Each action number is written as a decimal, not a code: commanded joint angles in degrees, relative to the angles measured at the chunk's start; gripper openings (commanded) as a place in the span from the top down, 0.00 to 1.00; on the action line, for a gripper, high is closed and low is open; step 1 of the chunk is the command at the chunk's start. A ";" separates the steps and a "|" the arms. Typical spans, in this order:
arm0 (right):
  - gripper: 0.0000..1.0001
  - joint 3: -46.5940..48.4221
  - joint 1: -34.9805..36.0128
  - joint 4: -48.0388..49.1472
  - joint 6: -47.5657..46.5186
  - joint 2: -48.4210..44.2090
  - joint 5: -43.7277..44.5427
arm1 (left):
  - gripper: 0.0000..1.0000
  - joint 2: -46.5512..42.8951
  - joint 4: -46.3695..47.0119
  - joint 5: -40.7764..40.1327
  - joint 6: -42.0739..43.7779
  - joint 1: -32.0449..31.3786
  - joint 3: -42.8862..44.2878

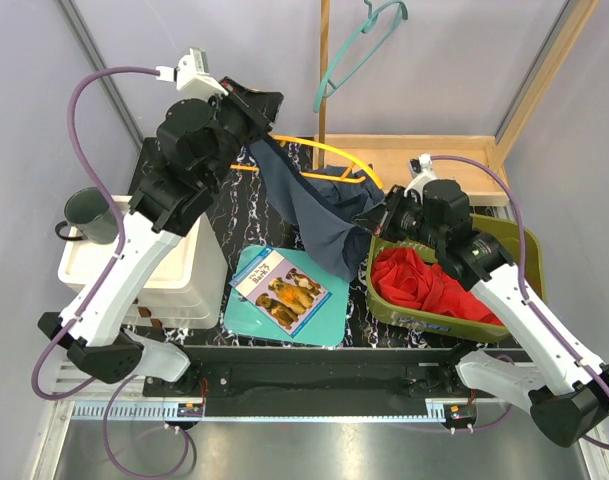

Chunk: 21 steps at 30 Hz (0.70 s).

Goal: Remove the tank top from the hanger

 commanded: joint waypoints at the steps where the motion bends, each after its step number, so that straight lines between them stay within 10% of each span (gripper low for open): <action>1: 1.00 1.30 -0.10 6.89 -0.65 0.38 -2.42 | 1.00 0.63 7.65 10.75 -8.75 0.62 2.43; 8: 1.00 8.77 -0.27 10.67 -2.14 10.04 -4.54 | 1.00 -2.27 19.33 26.22 -23.96 3.08 -7.47; 21: 1.00 13.71 -0.45 13.14 -2.22 18.24 -10.08 | 1.00 -8.60 58.35 29.93 -53.13 7.30 -32.10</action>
